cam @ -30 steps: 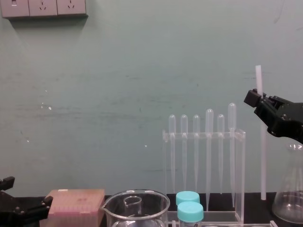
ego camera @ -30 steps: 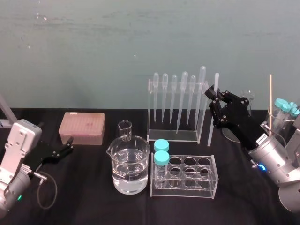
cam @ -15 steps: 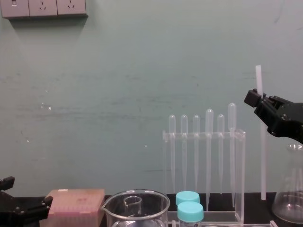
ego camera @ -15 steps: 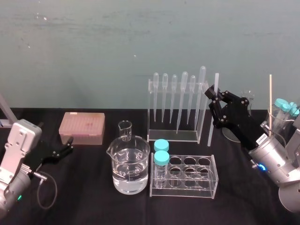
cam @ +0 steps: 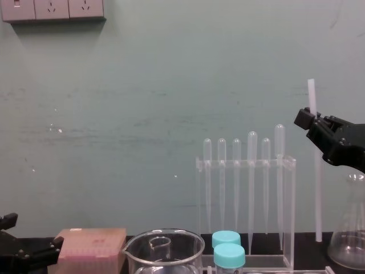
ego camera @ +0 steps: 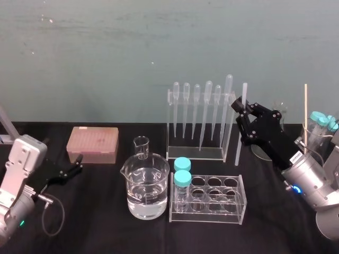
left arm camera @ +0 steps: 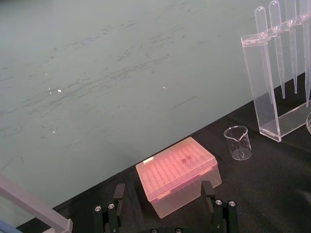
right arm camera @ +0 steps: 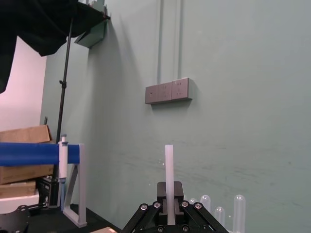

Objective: Pick up the stirring rod with one hand, then place it down.

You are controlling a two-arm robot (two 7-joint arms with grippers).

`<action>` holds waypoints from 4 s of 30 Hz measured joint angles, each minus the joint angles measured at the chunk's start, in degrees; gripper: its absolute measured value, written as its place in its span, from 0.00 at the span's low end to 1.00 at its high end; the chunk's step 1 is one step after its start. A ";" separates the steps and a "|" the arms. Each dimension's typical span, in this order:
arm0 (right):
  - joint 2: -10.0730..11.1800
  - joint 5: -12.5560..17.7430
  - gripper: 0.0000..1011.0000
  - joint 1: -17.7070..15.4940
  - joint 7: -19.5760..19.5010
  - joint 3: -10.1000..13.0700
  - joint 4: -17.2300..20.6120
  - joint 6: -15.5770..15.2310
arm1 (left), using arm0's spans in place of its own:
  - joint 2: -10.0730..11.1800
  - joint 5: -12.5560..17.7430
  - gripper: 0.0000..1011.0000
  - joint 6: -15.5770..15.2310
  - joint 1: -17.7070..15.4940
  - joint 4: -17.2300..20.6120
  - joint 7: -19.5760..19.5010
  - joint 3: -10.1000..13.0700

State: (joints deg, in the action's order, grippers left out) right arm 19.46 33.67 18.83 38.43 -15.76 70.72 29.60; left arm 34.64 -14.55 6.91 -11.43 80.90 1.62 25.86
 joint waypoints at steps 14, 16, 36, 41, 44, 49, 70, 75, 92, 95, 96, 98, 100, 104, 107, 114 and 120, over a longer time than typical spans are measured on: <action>1.63 -0.39 0.07 -3.63 0.57 0.81 5.74 -5.04 | 0.00 0.00 0.99 0.00 0.00 0.00 0.00 0.00; 1.81 -0.39 0.07 -3.96 0.85 0.54 6.22 -5.56 | 0.00 0.00 0.99 0.00 0.00 0.00 0.00 0.00; 3.34 -0.91 0.07 -5.37 0.87 -0.99 7.56 -8.39 | 0.00 0.00 0.99 0.00 0.00 0.00 0.00 0.00; 3.29 -0.49 0.07 -4.76 1.58 -1.55 6.12 -9.02 | 0.00 0.00 0.99 0.00 0.00 0.00 0.00 0.00; 3.20 -0.30 0.07 -4.37 1.89 -1.78 5.31 -9.25 | 0.00 0.00 0.99 0.00 0.00 0.00 0.00 0.00; 2.91 0.43 0.07 -2.96 3.42 -2.64 2.72 -9.94 | 0.00 0.00 0.99 0.00 0.00 0.00 0.00 0.00; 1.83 2.12 0.07 2.56 6.51 -6.51 -6.77 -15.54 | 0.00 0.00 0.99 0.00 0.00 0.00 0.00 0.00; 1.86 2.24 0.07 2.79 6.23 -6.70 -7.18 -16.24 | 0.00 0.00 0.99 0.00 0.00 0.00 0.00 0.00; 1.89 2.20 0.13 2.66 6.17 -6.55 -6.91 -15.92 | 0.00 0.00 0.99 0.00 0.00 0.00 0.00 0.00; 1.89 2.19 0.21 2.64 6.16 -6.53 -6.88 -15.88 | 0.00 0.00 0.99 0.00 0.00 0.00 0.00 0.00; 1.89 2.19 0.24 2.64 6.16 -6.53 -6.87 -15.87 | 0.00 0.00 0.99 0.00 0.00 0.00 0.00 0.00; 1.89 2.19 0.28 2.63 6.16 -6.52 -6.86 -15.86 | 0.00 0.00 0.99 0.00 0.00 0.00 0.00 0.00; 1.89 2.17 0.38 2.62 6.15 -6.50 -6.85 -15.84 | 0.00 0.00 0.99 0.00 0.00 0.00 0.00 0.00; 1.89 2.15 0.48 2.59 6.16 -6.49 -6.81 -15.82 | 0.00 0.00 0.99 0.00 0.00 0.00 0.00 0.00; 1.89 2.14 0.60 2.58 6.15 -6.49 -6.79 -15.81 | 0.00 0.00 0.99 0.00 0.00 0.00 0.00 0.00; 1.89 2.13 0.80 2.57 6.16 -6.49 -6.78 -15.78 | 0.00 0.00 0.99 0.00 0.00 0.00 0.00 0.00; 1.89 2.13 0.96 2.57 6.16 -6.49 -6.78 -15.75 | 0.00 0.00 0.99 0.00 0.00 0.00 0.00 0.00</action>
State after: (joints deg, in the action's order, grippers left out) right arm 21.35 35.80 21.40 44.58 -22.25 63.93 13.85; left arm 34.65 -14.55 6.91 -11.43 80.90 1.62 25.86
